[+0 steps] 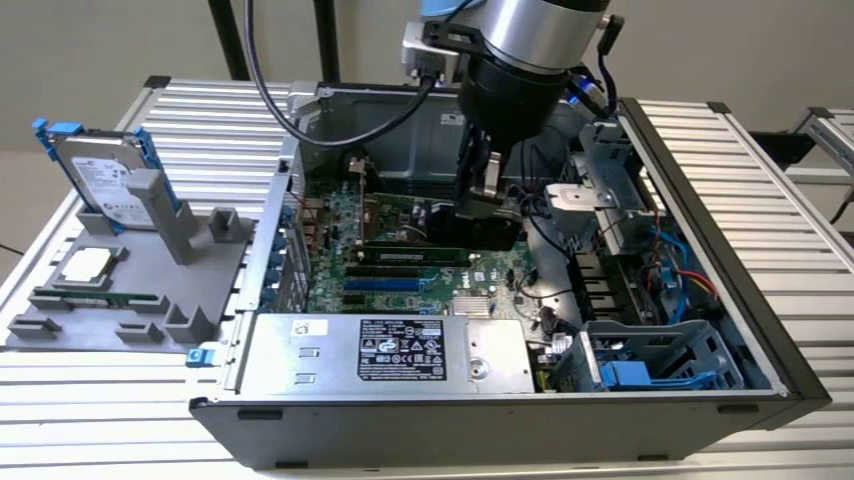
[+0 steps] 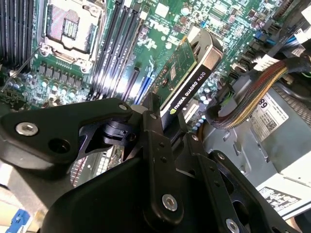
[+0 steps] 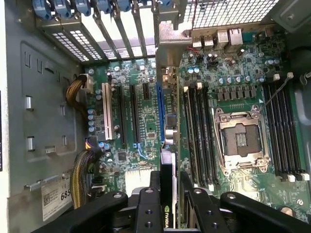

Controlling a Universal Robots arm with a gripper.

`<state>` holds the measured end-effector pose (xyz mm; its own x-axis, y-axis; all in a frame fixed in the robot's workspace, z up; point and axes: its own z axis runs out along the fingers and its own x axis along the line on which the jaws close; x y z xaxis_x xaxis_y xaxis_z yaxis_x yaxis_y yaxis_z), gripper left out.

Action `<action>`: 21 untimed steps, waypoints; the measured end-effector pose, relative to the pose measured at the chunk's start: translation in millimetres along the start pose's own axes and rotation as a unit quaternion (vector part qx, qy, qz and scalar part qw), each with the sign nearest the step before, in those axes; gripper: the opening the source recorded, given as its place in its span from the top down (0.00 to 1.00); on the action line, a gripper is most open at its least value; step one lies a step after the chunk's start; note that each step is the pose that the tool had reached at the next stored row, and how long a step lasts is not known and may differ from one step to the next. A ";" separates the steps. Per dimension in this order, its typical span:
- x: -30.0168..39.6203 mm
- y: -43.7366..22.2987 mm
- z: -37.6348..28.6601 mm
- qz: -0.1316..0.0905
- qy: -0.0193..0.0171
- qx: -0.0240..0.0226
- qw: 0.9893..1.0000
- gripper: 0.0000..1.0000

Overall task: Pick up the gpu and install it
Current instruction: 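Insert the gpu into the slot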

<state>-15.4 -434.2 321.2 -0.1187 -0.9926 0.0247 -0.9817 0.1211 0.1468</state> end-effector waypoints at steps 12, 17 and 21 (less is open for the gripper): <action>-0.1 -0.4 2.7 0.000 0.000 0.000 1.000 1.00; -0.1 -0.7 4.5 0.000 0.000 0.000 1.000 1.00; -0.2 -0.9 6.2 0.000 0.000 0.000 1.000 1.00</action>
<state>-15.4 -434.2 314.9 -0.1188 -0.9926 0.0246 -0.9817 0.1211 0.1467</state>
